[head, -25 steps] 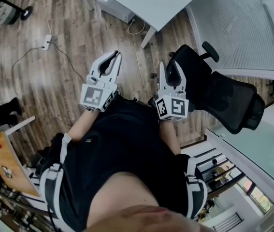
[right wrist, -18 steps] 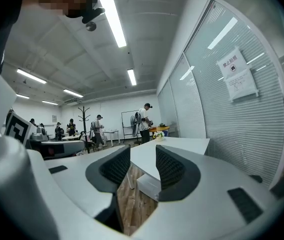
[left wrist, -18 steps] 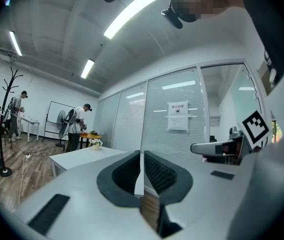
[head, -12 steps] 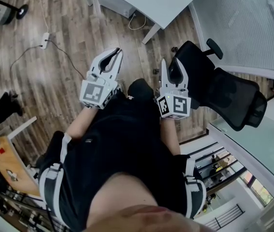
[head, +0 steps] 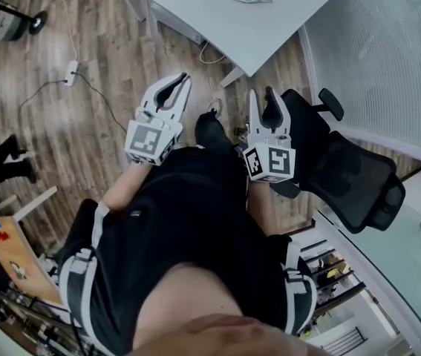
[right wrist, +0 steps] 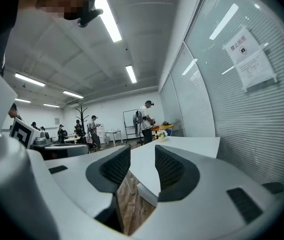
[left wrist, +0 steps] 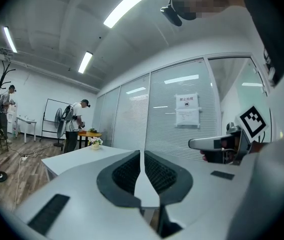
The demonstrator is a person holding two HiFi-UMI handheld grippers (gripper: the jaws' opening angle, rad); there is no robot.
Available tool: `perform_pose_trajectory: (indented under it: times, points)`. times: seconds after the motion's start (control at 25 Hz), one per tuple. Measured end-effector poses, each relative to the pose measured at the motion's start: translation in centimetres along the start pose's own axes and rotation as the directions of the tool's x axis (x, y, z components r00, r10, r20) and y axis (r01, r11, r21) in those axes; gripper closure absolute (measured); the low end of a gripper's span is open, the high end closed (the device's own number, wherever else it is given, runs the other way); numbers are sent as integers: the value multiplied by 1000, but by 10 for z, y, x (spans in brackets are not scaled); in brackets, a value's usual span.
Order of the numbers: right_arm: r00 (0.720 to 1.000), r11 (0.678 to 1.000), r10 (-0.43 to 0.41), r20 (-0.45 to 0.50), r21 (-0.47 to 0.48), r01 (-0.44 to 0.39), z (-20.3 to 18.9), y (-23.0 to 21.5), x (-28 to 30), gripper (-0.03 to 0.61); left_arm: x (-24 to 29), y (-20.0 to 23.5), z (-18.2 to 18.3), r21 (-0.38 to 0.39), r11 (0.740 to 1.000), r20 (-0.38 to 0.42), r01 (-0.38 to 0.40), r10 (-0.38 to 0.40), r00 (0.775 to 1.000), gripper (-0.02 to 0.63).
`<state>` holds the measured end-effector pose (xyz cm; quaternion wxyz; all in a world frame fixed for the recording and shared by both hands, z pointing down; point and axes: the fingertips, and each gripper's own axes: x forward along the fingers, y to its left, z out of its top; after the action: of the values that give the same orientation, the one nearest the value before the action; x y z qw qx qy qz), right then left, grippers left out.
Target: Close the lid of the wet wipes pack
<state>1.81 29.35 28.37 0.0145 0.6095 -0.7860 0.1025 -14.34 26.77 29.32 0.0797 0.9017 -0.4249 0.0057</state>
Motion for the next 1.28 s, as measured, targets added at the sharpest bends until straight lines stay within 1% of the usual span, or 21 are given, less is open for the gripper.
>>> perform_pose_trajectory:
  times: [0.16,0.36,0.52,0.68,0.8,0.96,1.04,1.16,1.28]
  points:
    - [999,999,32,1,0,-32,28,-43,65,410,78,21,19,9,1000,-7,-14,15,1000,571]
    - [997,997,81,1,9,-81,53,-92,138,413,159,45,35,12,999,1,-36,36,999,569]
    - [995,996,93,-27,6,-93,53,-131,190,413,214,60,22,-4,999,-43,-37,37,998,569]
    - [995,997,81,-53,-7,-81,51,-157,239,413,261,85,7,-22,1000,-93,-20,18,995,569]
    - [994,998,68,-85,-8,-69,38,-184,294,413,318,117,-18,-12,1000,-139,11,-12,990,571]
    - [989,997,75,-129,13,-74,-7,-241,399,413,430,170,-82,15,998,-226,68,-63,972,571]
    - [987,997,81,-139,16,-80,-18,-257,440,413,473,192,-102,30,994,-261,101,-90,961,569]
    - [984,997,80,-157,0,-81,-18,-268,481,413,516,214,-117,46,986,-309,162,-140,941,569]
    - [977,996,84,-195,-17,-89,-30,-283,526,413,555,234,-144,44,976,-361,212,-182,914,569]
